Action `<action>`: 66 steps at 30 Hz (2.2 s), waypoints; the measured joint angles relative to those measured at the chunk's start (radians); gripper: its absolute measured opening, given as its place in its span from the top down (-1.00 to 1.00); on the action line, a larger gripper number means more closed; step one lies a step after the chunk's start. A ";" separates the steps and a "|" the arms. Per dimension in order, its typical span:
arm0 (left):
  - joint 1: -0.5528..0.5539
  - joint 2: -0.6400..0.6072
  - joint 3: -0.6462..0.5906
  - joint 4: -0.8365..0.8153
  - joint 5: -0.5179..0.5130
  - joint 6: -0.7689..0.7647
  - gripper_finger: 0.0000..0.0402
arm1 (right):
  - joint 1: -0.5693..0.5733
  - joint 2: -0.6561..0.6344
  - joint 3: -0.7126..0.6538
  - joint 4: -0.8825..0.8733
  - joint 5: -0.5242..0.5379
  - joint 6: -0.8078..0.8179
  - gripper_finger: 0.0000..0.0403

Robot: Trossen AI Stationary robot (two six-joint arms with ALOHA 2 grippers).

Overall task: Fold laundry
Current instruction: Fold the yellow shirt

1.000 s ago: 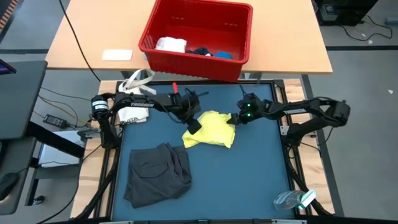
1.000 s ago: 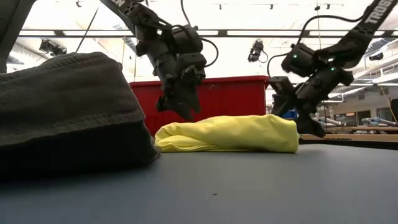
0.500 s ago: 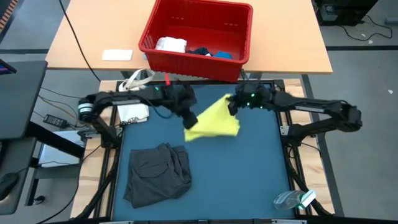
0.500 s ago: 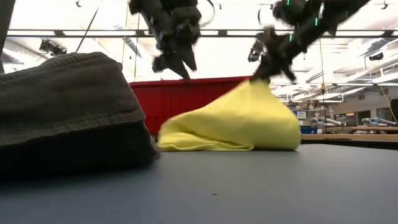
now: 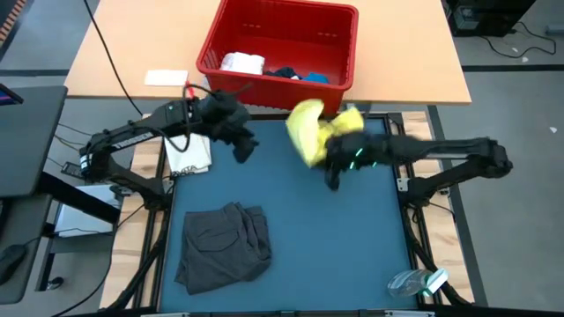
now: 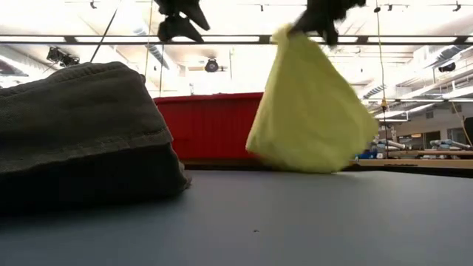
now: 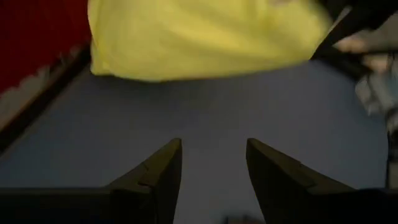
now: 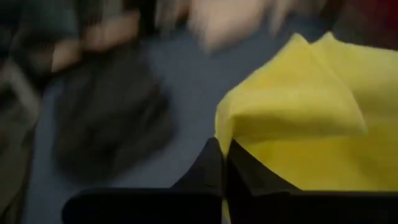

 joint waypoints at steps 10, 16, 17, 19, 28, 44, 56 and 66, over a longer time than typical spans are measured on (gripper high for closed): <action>-0.236 0.055 -0.002 -0.072 -0.110 0.028 0.09 | 0.340 0.193 -0.260 0.068 -0.298 0.569 0.56; -0.256 0.110 -0.002 -0.068 -0.120 0.054 0.09 | 0.501 0.172 -0.243 0.083 -0.251 0.800 0.32; -0.256 0.118 -0.002 -0.067 -0.119 0.054 0.09 | 0.519 0.165 -0.240 0.081 -0.235 0.833 0.30; -0.256 0.138 -0.002 -0.060 -0.114 0.062 0.09 | 0.548 0.147 -0.236 0.081 -0.198 0.918 0.28; -0.342 0.171 -0.207 0.130 0.037 -0.001 0.09 | 0.648 0.072 -0.235 -0.035 0.067 1.323 0.28; -0.729 -0.050 -0.629 0.424 -0.054 -0.459 0.17 | 0.470 0.084 -0.235 0.176 0.261 1.084 0.28; -0.587 0.150 -0.954 1.118 -0.015 -0.619 0.48 | 0.120 0.083 -0.227 0.442 0.171 0.635 0.28; -0.677 0.099 -0.954 0.916 0.189 -0.622 0.76 | -0.166 0.101 -0.126 0.274 -0.049 0.200 0.28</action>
